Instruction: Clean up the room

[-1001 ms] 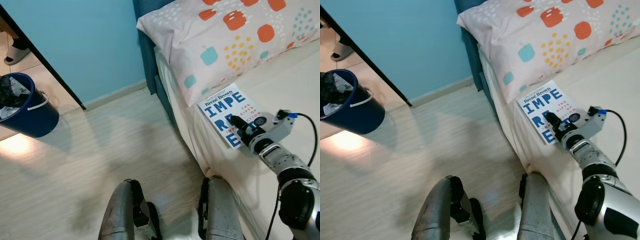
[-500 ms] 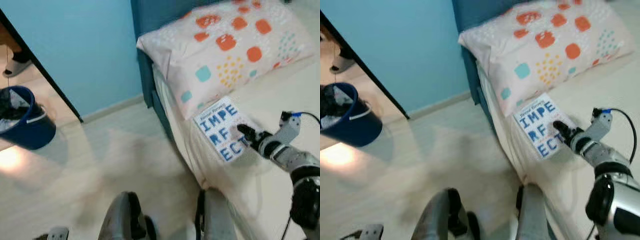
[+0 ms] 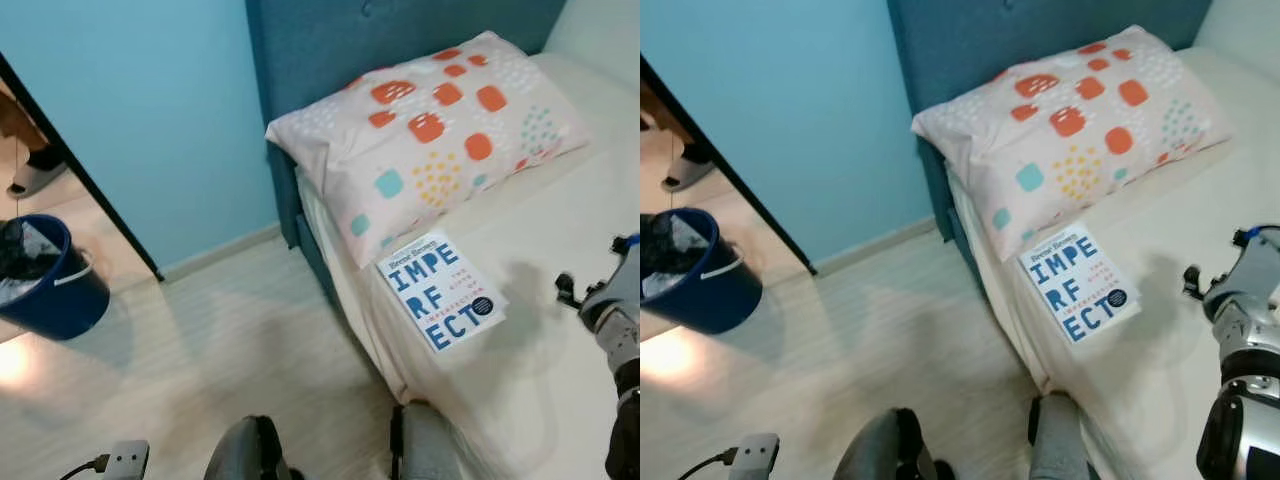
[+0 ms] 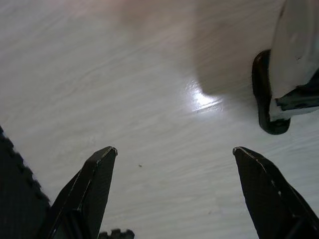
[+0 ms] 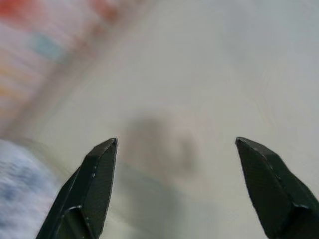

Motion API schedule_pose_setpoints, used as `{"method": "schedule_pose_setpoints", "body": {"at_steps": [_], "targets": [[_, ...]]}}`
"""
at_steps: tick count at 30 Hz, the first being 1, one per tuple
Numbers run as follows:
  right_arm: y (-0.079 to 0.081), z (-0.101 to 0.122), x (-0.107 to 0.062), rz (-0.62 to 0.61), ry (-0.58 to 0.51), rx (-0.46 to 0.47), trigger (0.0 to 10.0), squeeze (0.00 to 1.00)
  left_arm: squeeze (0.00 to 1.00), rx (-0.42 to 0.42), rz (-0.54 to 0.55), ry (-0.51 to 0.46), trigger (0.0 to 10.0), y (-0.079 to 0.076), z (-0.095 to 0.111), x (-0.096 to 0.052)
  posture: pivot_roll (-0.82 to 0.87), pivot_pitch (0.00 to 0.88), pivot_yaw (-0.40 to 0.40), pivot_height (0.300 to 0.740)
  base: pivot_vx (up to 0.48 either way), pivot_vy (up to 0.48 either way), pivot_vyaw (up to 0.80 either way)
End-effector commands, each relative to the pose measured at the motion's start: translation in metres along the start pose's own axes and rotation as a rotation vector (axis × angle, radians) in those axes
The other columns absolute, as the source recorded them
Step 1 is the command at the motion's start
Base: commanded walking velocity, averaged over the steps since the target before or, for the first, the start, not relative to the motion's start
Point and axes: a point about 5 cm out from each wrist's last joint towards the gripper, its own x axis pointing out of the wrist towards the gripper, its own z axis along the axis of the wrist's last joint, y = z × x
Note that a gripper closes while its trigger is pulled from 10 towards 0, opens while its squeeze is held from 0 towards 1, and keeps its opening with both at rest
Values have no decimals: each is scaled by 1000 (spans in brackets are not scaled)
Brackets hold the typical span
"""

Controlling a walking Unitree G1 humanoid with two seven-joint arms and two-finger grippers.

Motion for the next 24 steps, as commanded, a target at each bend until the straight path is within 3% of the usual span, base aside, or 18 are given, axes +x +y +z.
{"method": "schedule_pose_setpoints", "body": {"at_steps": [1, 2, 3, 5, 7, 10, 11, 12, 18, 24], "targets": [[16, -10, 0, 90, 3, 40, 10000, 0, 0, -22, 2, 37, 10000, -1, -11, -1, -114, 79, 52, 600, 0, 0, 0], [58, -26, -5, 305, -5, 105, 10000, 0, 0, -29, 8, 28, 10000, -1, -9, 0, -116, 65, 50, 605, 0, 0, 0], [58, -26, -5, 305, -5, 105, 10000, 0, 0, -29, 8, 28, 10000, -1, -9, 0, -116, 65, 50, 605, 0, 0, 0], [94, -60, -15, 428, 84, 120, 10000, 0, 0, -41, 22, 15, 10000, -1, -6, 0, -117, 59, 43, 615, 0, 0, 0], [113, -93, -26, 467, 177, 92, 10000, 0, 0, -43, 43, 15, 10000, -1, -4, 0, -114, 52, 38, 625, 0, 0, 0], [113, -93, -26, 467, 177, 92, 10000, 0, 0, -43, 43, 15, 10000, -1, -4, 0, -114, 52, 38, 625, 0, 0, 0], [122, -113, -34, 481, 233, 76, 10000, 0, 0, -45, 60, 21, 10000, 0, -4, 0, -109, 42, 36, 630, -480, 0, 0], [140, -147, -52, 533, 315, 28, 10000, 0, 0, -46, 77, 23, 10000, 1, -3, 0, -109, 38, 35, 640, -480, 0, 0], [150, -165, -66, 583, 350, -16, 10000, 0, 0, -32, 88, 25, 10000, 2, -2, 0, -110, 29, 26, 660, -80, 0, 0], [148, -173, -70, 604, 380, -69, 10000, 0, 0, -19, 85, 27, 10000, 2, -3, 0, -103, 26, 15, 685, 0, 0, 0]]}}
